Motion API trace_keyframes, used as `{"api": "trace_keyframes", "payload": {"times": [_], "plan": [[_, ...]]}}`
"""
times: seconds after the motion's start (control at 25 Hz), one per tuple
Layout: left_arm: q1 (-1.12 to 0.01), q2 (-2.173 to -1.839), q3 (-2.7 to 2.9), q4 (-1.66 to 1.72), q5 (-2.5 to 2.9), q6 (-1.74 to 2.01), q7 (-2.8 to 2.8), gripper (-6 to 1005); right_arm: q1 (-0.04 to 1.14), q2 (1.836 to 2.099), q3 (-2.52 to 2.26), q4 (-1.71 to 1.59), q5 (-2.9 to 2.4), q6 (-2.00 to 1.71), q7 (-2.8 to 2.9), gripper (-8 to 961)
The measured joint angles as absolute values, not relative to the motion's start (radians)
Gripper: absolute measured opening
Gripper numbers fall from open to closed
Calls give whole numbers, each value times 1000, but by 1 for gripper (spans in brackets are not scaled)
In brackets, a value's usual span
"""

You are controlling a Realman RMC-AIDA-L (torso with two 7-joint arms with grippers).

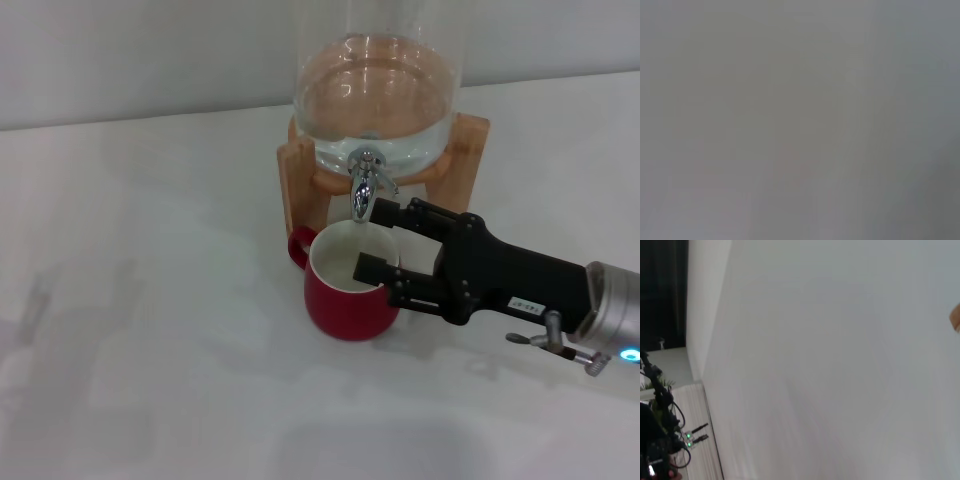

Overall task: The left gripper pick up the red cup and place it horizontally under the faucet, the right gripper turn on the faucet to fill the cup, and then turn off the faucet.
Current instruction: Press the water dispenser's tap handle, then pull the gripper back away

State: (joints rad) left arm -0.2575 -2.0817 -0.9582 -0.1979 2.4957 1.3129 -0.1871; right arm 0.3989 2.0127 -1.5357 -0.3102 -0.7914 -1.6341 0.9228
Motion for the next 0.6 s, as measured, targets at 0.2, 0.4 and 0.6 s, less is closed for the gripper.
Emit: {"api": "trace_keyframes", "payload": {"times": [0.2,0.4,0.6], "plan": [[-262,-2083,-957,-198,2496,1302,-187,878,417,2014,-1560,-311,-792,-1589,935,780],[-265,-2083,-957,-198,2496,1301,-187,878,429,2016,-1572,-311,-790,-1573,939,780],[-268,-2083,-957,-198,2496,1301,-187,877,448,2021,-1574,-308,-795,-1565,947,780]]}}
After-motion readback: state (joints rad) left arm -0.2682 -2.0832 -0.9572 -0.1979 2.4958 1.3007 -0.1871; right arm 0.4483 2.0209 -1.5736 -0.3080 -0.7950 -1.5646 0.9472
